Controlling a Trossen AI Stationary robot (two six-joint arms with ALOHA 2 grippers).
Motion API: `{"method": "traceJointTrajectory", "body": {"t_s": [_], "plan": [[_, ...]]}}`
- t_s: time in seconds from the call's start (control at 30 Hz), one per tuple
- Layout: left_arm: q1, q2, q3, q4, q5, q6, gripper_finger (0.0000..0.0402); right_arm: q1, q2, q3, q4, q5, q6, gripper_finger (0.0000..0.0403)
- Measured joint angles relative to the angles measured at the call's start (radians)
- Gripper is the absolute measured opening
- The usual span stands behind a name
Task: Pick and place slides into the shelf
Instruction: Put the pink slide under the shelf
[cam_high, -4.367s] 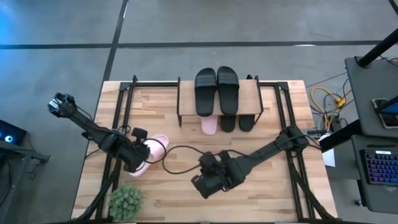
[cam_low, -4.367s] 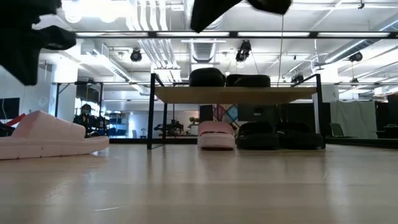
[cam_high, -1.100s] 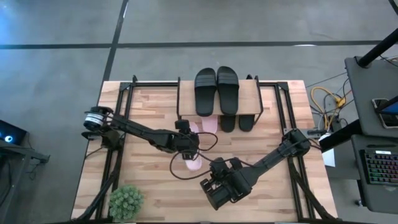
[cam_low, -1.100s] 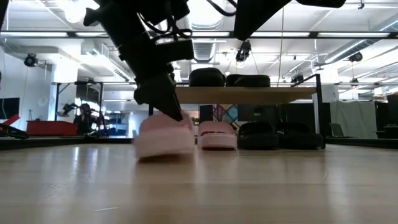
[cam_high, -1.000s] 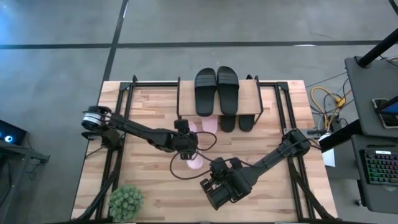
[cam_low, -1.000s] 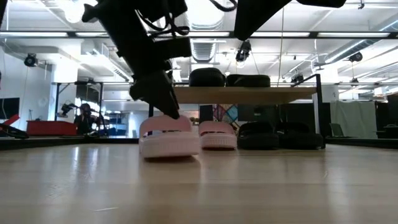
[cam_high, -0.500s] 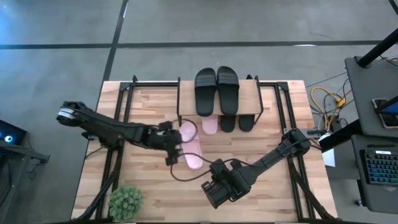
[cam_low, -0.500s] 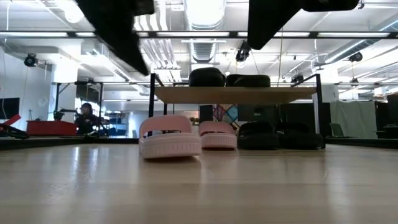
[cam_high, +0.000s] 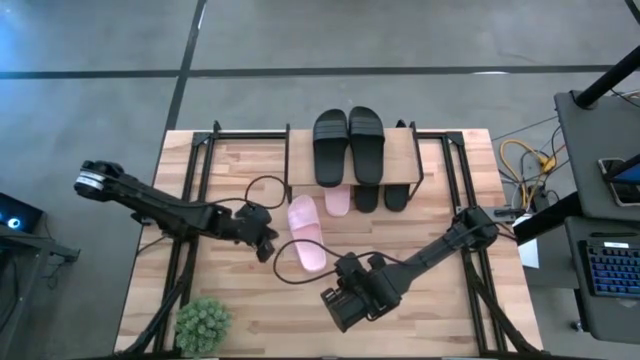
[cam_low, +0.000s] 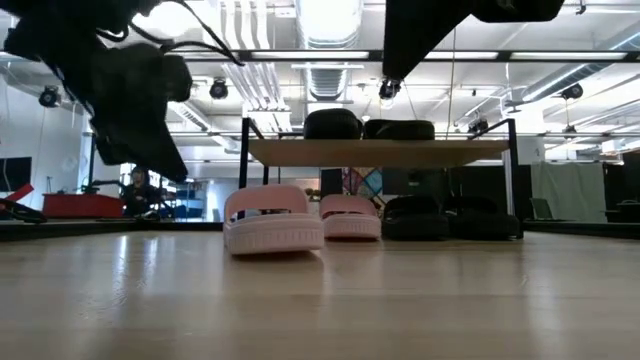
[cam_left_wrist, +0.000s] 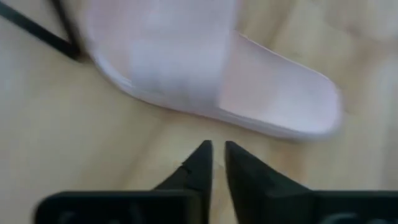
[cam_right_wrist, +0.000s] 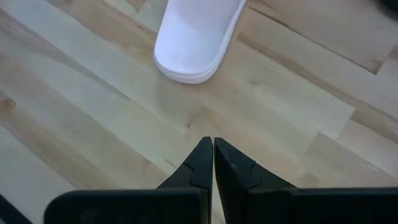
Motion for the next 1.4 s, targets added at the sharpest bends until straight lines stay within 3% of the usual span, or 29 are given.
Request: {"method": "traceJointTrajectory", "body": {"t_s": [0.1, 0.37, 0.83, 1.17, 1.4], "plan": [[0.02, 0.028, -0.002, 0.007, -0.045, 0.007, 0.0005, -0.007, 0.0, 0.0, 0.008, 0.01, -0.017, 0.0009], [0.055, 0.175, -0.004, 0.111, 0.005, 0.034, 0.0015, -0.013, 0.0, 0.0, 0.02, 0.01, -0.033, 0.0009], [0.122, 0.379, 0.006, 0.329, -0.001, 0.088, 0.0016, -0.013, 0.0, 0.0, 0.029, 0.01, -0.032, 0.0009], [0.179, 0.371, 0.008, 0.378, -0.007, 0.14, 0.0016, -0.014, 0.0, -0.001, 0.028, 0.01, -0.041, 0.0009], [0.16, 0.269, 0.007, 0.148, 0.073, 0.14, 0.0016, -0.014, 0.0, -0.006, 0.034, -0.034, -0.032, 0.0009]]}}
